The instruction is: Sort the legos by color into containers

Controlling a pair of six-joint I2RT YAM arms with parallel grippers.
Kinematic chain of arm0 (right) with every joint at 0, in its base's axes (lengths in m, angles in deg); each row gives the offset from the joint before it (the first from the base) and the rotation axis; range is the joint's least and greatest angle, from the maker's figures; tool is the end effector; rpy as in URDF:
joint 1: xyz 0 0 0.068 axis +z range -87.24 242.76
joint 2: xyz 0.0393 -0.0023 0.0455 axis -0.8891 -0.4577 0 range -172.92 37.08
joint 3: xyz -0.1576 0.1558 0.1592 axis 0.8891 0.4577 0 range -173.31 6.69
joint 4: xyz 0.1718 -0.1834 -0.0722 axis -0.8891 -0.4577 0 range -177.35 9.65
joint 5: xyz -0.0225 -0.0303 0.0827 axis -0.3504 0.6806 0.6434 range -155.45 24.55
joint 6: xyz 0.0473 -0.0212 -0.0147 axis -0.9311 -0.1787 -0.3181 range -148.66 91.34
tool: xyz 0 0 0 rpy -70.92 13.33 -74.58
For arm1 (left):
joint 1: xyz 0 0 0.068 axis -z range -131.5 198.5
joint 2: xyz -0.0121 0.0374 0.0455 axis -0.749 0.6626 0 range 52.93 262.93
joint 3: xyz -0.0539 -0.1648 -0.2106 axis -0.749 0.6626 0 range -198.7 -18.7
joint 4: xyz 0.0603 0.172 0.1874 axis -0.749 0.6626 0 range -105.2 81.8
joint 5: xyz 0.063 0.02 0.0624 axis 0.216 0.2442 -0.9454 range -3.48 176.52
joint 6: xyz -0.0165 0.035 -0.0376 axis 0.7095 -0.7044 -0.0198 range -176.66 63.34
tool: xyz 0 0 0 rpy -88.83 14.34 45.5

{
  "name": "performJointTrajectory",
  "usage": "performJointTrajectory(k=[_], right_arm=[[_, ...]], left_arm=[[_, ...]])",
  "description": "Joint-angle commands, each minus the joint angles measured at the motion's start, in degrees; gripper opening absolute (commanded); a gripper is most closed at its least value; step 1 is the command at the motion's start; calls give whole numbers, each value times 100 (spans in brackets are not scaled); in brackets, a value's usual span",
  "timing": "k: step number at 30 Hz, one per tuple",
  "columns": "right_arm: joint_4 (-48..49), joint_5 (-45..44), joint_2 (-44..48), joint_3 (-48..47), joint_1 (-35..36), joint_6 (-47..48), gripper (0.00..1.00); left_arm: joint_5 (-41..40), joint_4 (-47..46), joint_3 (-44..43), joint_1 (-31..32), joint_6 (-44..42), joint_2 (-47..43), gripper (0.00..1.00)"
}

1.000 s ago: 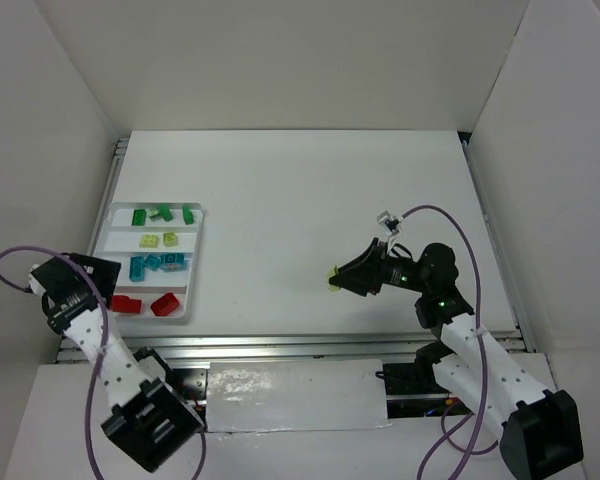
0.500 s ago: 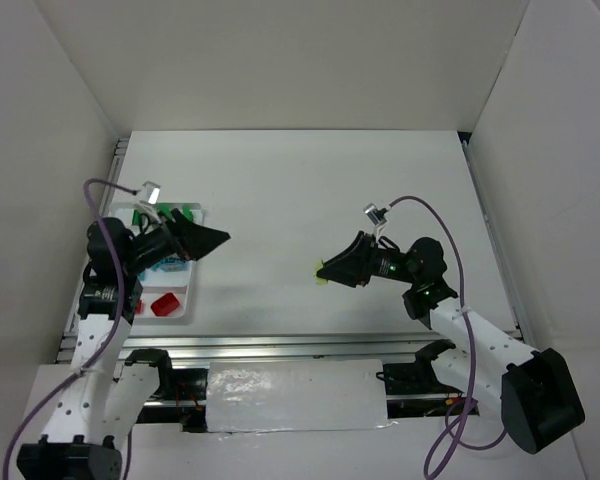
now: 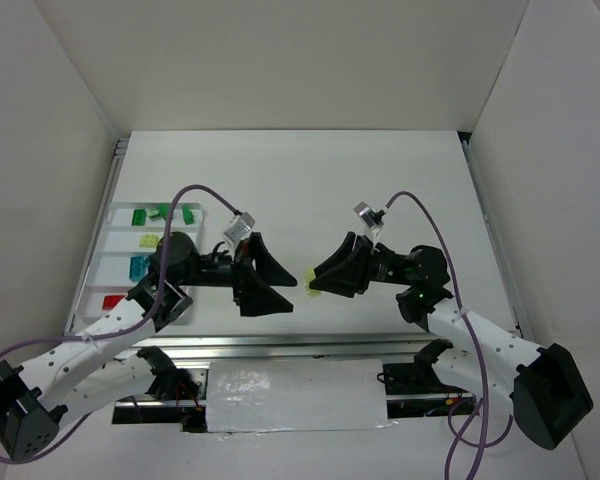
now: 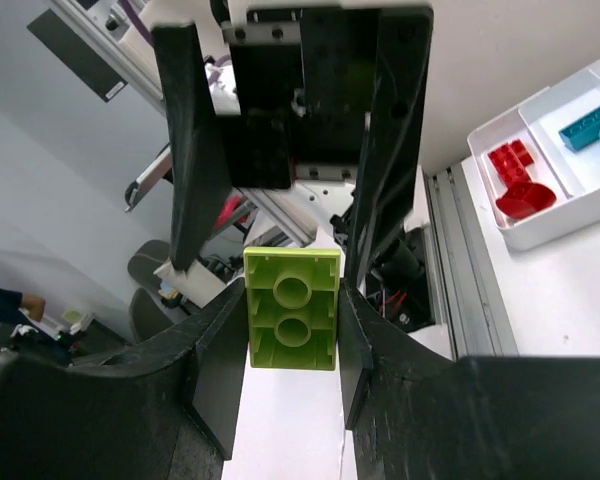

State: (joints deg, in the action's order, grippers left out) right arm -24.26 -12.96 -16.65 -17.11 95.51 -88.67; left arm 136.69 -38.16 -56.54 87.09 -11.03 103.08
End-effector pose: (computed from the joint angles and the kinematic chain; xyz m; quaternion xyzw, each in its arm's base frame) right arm 0.1462 0.1276 0.2983 -0.2530 0.5493 0.7124 0.3559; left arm 0.1377 -0.1450 0.3404 0.2902 0.5972 -0.6682 0.3356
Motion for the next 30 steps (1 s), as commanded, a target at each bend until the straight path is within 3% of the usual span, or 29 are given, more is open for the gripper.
performJointTrajectory(k=[1, 8, 11, 18, 19, 20, 21, 22, 23, 24, 25, 30], right_arm=[[245, -370, 179, -222, 187, 191, 0], [-327, -678, 407, -372, 469, 700, 0], [-538, -775, 487, -346, 495, 841, 0], [-1012, -1126, 732, -275, 539, 1114, 0], [-1013, -1188, 742, -266, 557, 1123, 0], [-1013, -1206, 750, -258, 557, 1123, 0], [-1013, -1197, 759, -275, 557, 1132, 3], [-1013, -1145, 751, -284, 565, 1132, 15], [-1048, -1153, 742, -284, 566, 1132, 35], [-1074, -1223, 768, -267, 566, 1132, 83], [-1092, -1224, 785, -249, 566, 1132, 97], [-1888, -1925, 1066, -187, 496, 1360, 100]], left_arm=[[-323, -701, -240, 429, -115, 318, 95], [-631, -578, -636, 896, -291, 891, 83], [-737, -604, -689, 914, -335, 926, 72], [-1001, -631, -715, 922, -370, 777, 41], [-1001, -631, -733, 931, -370, 786, 34], [-948, -674, -742, 931, -335, 829, 19], [-913, -692, -742, 931, -318, 856, 11], [-895, -684, -768, 931, -318, 873, 1], [-878, -666, -768, 931, -326, 917, 0], [-904, -561, -794, 931, -344, 918, 0], [-939, -560, -812, 931, -396, 909, 0], [-1886, 765, -1049, 835, -1064, 575, 0]])
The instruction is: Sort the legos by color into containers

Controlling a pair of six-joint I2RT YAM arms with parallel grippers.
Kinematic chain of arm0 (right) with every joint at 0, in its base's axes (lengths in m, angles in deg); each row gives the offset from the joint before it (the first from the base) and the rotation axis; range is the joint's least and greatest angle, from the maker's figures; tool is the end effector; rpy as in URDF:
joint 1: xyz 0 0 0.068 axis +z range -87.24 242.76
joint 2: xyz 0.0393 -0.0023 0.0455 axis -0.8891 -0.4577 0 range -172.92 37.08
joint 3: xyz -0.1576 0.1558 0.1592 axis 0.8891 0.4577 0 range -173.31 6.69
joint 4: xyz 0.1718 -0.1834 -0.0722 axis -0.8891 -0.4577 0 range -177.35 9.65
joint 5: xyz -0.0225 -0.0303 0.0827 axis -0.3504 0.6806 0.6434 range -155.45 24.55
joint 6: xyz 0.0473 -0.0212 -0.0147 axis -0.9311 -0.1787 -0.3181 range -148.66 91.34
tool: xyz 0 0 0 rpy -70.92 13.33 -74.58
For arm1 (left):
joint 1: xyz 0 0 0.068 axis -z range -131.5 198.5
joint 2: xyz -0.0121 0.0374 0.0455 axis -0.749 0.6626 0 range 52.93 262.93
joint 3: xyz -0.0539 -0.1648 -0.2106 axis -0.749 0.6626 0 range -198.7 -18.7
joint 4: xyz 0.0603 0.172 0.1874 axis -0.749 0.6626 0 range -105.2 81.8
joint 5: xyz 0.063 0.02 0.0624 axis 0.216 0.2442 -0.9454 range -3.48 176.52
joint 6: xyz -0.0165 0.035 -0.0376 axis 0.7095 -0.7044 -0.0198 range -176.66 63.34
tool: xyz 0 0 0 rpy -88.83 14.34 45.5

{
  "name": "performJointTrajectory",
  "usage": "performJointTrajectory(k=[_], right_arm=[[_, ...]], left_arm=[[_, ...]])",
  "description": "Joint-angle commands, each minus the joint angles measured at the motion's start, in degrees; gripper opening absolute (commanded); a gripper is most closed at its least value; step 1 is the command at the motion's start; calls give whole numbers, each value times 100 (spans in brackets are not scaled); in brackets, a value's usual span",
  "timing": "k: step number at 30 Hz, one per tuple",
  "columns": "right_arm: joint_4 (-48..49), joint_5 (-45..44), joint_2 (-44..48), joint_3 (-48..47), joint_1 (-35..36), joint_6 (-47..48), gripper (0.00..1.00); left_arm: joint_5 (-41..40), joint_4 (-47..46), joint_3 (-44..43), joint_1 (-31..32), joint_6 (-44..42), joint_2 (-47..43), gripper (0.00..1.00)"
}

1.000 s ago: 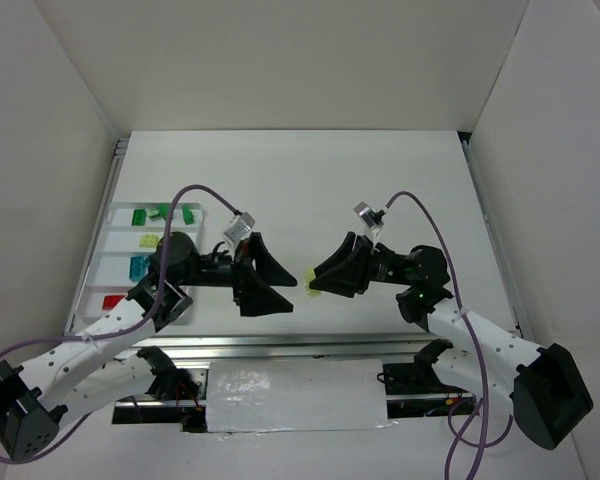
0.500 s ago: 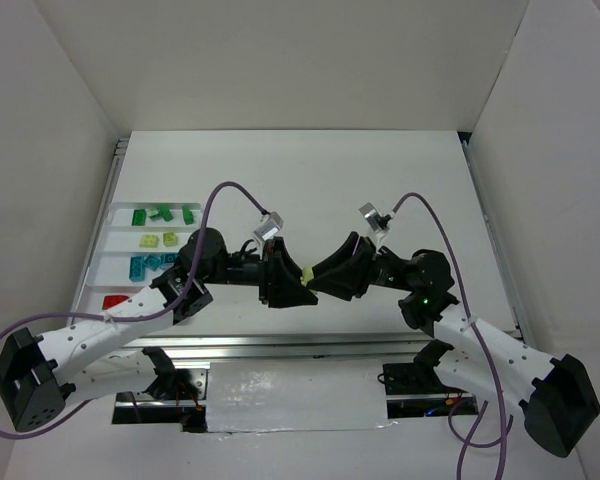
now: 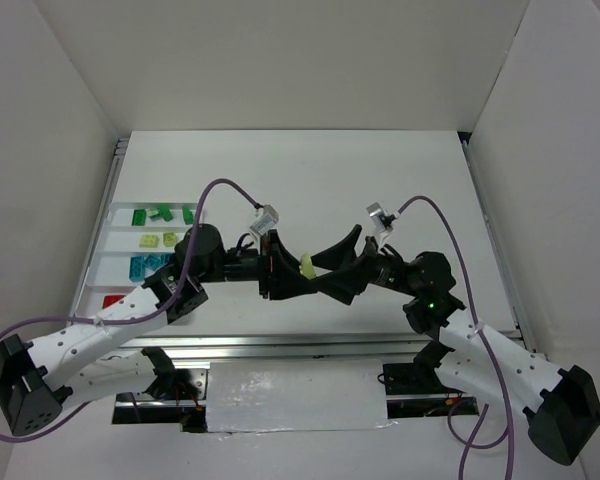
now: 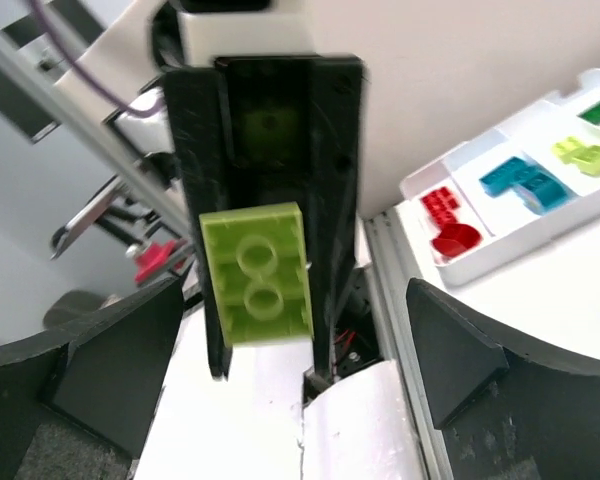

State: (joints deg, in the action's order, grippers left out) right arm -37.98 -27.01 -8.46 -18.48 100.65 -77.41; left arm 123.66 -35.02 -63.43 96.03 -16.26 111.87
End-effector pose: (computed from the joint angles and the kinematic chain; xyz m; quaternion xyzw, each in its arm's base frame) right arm 0.1286 0.1281 0.3111 -0.2217 0.5515 0.6710 0.4432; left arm 0.1447 -0.1901 0.3476 0.2751 0.6208 -0.6415 0.3570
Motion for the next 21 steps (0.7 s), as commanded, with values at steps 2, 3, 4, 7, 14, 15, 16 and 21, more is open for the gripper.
performJointTrajectory(k=[2, 3, 4, 7, 14, 15, 16, 21], right_arm=[[-808, -784, 352, -32, -132, 305, 100], [-975, -950, 448, 12, -185, 305, 100], [-1072, -1074, 502, 29, -229, 270, 100], [-1503, -1663, 826, 187, -475, 191, 100], [-2249, -2007, 1249, 197, -669, 270, 100], [-2294, -1989, 1249, 188, -669, 278, 100], [-2321, -1937, 1258, 179, -660, 296, 100], [-2409, -1875, 1276, 223, -677, 384, 100]], left_arm=[[-665, 776, -387, -348, -639, -531, 0], [-700, 864, -379, -471, -648, -611, 0], [-830, 1048, -422, -612, -674, -681, 0], [-1610, 2415, -624, -1654, -692, -875, 0], [-4198, 5250, -1284, -4643, 99, 64, 0], [-4067, 5025, -997, -5465, 143, 152, 0], [-3605, 4892, -846, -5839, 274, 318, 0], [-3635, 4391, -519, -7063, 679, 987, 0]])
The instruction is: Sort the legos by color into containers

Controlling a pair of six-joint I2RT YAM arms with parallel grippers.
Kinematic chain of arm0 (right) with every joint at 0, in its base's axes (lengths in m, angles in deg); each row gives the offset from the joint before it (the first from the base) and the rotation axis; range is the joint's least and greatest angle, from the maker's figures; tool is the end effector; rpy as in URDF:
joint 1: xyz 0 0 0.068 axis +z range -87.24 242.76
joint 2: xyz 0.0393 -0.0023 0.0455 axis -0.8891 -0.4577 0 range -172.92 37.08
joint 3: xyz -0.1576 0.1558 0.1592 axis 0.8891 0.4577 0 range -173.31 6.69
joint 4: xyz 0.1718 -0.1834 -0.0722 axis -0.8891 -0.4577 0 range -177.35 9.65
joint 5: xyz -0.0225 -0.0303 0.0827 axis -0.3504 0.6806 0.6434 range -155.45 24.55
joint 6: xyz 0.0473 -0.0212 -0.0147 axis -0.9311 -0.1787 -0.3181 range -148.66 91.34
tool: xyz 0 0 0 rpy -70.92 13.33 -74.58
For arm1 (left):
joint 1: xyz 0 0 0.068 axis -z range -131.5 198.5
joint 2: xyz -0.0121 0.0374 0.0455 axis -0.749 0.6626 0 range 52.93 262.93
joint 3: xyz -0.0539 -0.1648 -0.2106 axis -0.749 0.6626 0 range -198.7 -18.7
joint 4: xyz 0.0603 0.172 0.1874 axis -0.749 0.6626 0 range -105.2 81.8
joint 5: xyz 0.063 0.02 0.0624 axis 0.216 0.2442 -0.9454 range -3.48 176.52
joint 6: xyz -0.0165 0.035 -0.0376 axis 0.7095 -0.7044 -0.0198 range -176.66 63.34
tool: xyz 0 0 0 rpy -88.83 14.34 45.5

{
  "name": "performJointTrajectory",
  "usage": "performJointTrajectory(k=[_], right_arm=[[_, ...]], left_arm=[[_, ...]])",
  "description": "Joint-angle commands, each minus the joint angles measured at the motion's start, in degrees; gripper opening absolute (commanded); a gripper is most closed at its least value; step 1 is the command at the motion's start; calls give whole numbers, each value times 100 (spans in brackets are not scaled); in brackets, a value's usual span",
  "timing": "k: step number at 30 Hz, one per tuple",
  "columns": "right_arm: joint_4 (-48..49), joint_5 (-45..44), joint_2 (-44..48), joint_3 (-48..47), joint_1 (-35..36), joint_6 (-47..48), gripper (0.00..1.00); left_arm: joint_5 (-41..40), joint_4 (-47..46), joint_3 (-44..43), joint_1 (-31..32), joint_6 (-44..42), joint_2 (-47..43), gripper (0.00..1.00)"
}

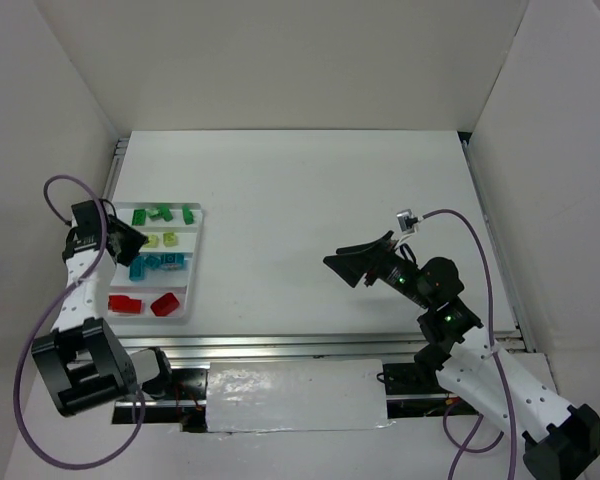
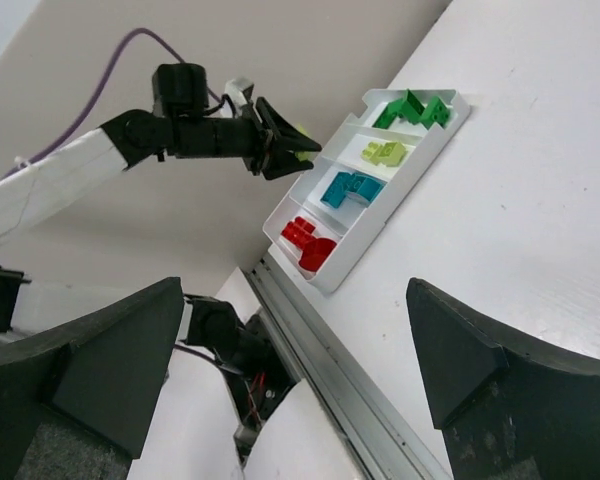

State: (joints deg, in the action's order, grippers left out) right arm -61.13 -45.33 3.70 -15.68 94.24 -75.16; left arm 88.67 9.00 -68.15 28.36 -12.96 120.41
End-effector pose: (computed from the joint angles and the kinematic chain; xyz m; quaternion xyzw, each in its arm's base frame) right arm 0.1282 0.0928 0.2862 -0.0467 0.6564 0.5572 0.5065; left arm 0.2366 0.0852 0.2649 -0.4770 0.7800 -0.0994 0.3928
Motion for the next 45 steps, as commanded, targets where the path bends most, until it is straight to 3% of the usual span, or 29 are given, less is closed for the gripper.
performJointTrajectory(k=[1, 8, 13, 29, 33, 38, 40, 42, 43, 45], right_arm=[[-112, 0, 43, -66, -37, 176, 100], [73, 211, -107, 5, -55, 211, 100], [20, 264, -247, -31, -55, 317, 100], [240, 440, -642, -30, -64, 229, 100], [170, 546, -748, -171, -64, 220, 100], [82, 511, -757, -259, -72, 247, 100], [-67, 458, -792, -442, -64, 325, 100], [-672, 248, -810, -680, -64, 510, 100], [-1231, 12, -810, -1003, -64, 606, 100], [-1989, -410, -819, -1417, -55, 896, 100]], left_arm=[[-188, -30, -117, -350, 367, 438, 0], [-584, 163, -1030, -596, 446, 1591, 0], [-549, 277, -1488, -631, 349, 2155, 6], [-268, 93, -1515, -912, 437, 2507, 66], [-268, 137, -1550, -956, 464, 2393, 76], [82, 129, -1638, -1036, 315, 2138, 77], [564, -47, -1594, -1018, 114, 1797, 78], [900, -206, -1567, -765, -220, 1393, 82], [971, -180, -1628, -589, -370, 1286, 99], [797, 117, -1970, 198, -834, 1058, 99]])
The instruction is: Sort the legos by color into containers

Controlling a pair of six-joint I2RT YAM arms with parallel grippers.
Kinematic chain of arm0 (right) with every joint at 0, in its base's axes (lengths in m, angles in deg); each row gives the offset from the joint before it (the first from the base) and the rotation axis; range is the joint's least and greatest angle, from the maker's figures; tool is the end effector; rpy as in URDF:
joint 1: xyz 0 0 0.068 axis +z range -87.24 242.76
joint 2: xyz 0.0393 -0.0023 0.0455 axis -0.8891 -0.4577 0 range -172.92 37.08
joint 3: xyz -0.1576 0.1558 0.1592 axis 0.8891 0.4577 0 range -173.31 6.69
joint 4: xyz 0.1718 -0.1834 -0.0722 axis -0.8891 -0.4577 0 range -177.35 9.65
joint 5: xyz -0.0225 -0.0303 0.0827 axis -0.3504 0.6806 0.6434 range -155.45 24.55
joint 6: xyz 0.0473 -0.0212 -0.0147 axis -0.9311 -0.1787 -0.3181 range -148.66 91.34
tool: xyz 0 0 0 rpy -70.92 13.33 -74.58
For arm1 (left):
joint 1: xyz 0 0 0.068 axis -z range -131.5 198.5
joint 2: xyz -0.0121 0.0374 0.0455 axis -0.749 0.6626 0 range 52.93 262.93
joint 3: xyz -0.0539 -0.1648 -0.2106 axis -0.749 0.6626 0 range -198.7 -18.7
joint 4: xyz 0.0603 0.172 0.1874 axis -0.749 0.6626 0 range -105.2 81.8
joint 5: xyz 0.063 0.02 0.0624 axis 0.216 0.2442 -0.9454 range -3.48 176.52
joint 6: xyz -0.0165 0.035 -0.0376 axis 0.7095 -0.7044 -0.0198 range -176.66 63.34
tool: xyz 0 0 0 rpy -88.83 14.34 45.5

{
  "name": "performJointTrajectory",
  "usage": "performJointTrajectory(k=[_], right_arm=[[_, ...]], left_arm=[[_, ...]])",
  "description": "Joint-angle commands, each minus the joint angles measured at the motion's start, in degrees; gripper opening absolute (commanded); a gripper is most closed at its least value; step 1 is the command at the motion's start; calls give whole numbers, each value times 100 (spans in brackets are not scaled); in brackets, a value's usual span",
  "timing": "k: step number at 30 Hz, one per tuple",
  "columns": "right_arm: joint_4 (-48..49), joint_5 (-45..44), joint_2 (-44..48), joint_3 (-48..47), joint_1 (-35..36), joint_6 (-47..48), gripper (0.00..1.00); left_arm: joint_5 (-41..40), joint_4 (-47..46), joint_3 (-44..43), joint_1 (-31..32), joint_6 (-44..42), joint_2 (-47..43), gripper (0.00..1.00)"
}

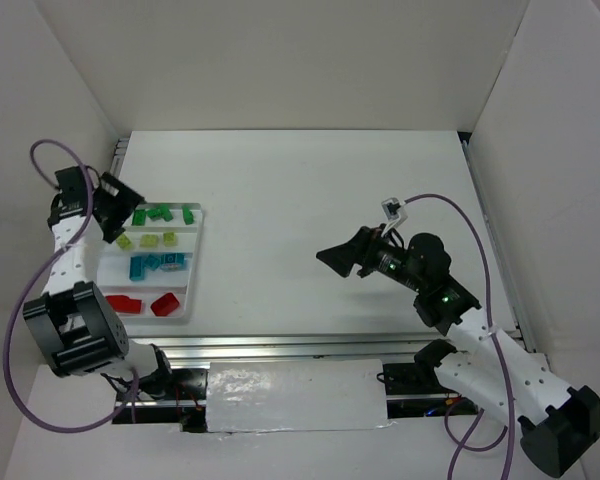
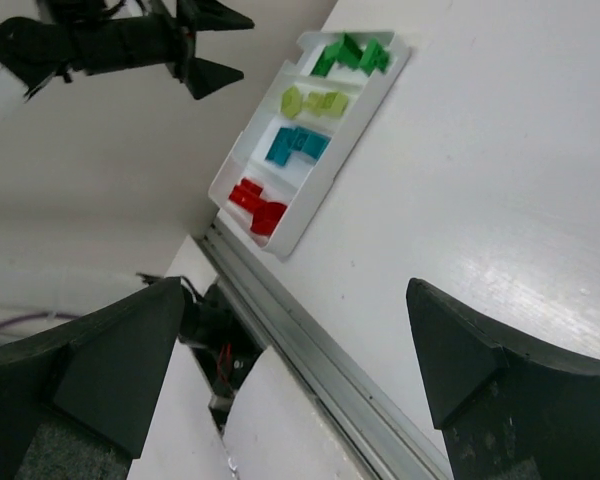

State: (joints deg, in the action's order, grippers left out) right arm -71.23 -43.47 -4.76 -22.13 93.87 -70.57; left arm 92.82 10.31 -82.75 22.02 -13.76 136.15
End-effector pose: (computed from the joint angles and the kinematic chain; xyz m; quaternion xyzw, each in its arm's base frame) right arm 0.1492 0.1056 0.2856 -0.0621 0.7265 0.5106 0.4557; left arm 0.2862 0.1380 0.2749 -0.5070 0.7697 -0.1051 0.3735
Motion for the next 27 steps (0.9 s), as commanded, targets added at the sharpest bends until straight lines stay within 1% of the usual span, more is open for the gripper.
performJointTrajectory(k=[1, 2, 3, 4, 5, 6, 7, 8, 11, 12, 13, 14, 15, 16, 17, 18, 20, 23, 25, 27], right_arm=[[-1435, -772, 10, -1253, -9, 525, 100], [-2223, -1209, 18, -1484, 9, 744, 100], [-2570, -1474, 45, -1930, 61, 833, 100], [-3226, -1738, 62, -2143, 79, 982, 100], [-3555, -2237, 89, -2346, 96, 1035, 100], [-3836, -2546, 98, -2556, 114, 1097, 100], [-4387, -2793, 132, -2941, 123, 1150, 100], [-4637, -3187, 159, -3102, 140, 1185, 100], [-5472, -3638, 326, -3726, 149, 1238, 100], [-5648, -3891, 439, -4006, 149, 1238, 100], [-6007, -4016, 501, -4139, 158, 1229, 100], [-6167, -4104, 571, -4245, 149, 1247, 100], [-6290, -4218, 738, -4464, 167, 1273, 100], [-6561, -4245, 809, -4570, 158, 1290, 100], [-6712, -4263, 897, -4684, 149, 1299, 100], [-6835, -4246, 1054, -4799, 149, 1291, 100], [-7152, -4132, 1230, -5063, 149, 1326, 100], [-7302, -3921, 1670, -5064, 132, 1510, 100], [-7442, -3894, 1925, -4976, 132, 1554, 100], [-7556, -3877, 2109, -4915, 132, 1598, 100]], left_arm=[[267, 136, -677, 1185, -922, -535, 100], [22, 268, -1001, 1546, -1089, -552, 99], [-206, 644, -1169, 2315, -1351, -526, 99], [-487, 830, -1432, 2732, -1441, -535, 100], [-1055, 1076, -1504, 3536, -1555, -552, 99], [-1427, 1182, -1548, 3892, -1521, -648, 100], [-1735, 1262, -1523, 4218, -1477, -727, 100], [-2043, 1237, -1444, 4752, -1468, -972, 99], [-2291, 1193, -1215, 5414, -1477, -1430, 100], [-2614, 1253, -1206, 5886, -1468, -1727, 99], [-2747, 1315, -1180, 6143, -1503, -1878, 99], [-2810, 1385, -1154, 6607, -1529, -2045, 99], [-2880, 1403, -1110, 6812, -1521, -2412, 100], [-2802, 1421, -1014, 7014, -1547, -2590, 99], [-2706, 1447, -943, 7347, -1504, -2792, 99], [-2757, 1517, -890, 7489, -1416, -3133, 99], [-2933, 1710, -688, 7866, -1188, -3460, 99], [-3311, 1983, -399, 8027, -1020, -4171, 99], [-3591, 2141, -258, 8027, -985, -4392, 100], [-3759, 2272, -318, 8027, -1011, -4630, 99]])
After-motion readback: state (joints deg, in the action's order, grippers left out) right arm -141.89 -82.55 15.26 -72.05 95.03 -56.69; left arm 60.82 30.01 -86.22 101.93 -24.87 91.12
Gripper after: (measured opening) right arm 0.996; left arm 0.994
